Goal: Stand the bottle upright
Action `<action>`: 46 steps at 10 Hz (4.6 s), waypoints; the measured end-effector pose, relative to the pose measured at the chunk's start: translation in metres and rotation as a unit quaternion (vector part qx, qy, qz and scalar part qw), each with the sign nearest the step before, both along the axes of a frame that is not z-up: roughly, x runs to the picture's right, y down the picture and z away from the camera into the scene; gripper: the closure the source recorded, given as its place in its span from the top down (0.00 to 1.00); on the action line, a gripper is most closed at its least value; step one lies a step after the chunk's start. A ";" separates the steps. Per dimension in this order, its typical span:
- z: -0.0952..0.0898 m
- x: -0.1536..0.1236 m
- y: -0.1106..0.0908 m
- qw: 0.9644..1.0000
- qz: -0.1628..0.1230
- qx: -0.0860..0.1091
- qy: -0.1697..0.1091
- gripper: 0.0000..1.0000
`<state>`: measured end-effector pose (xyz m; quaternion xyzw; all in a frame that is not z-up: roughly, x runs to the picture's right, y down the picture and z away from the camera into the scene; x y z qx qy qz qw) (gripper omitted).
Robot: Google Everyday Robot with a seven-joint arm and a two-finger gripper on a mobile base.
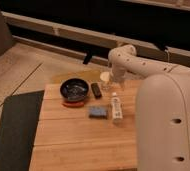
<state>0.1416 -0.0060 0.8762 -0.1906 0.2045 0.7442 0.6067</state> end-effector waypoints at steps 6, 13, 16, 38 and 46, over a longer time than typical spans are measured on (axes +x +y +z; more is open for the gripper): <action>0.015 0.003 0.018 0.998 -0.021 0.034 -0.050 0.65; 0.046 0.006 0.048 0.998 -0.032 -0.010 -0.045 0.65; 0.060 0.008 0.063 0.998 -0.037 -0.034 -0.040 0.65; 0.020 0.008 0.009 0.999 -0.036 0.030 -0.022 0.00; -0.032 0.009 -0.057 0.986 -0.095 0.136 -0.022 0.00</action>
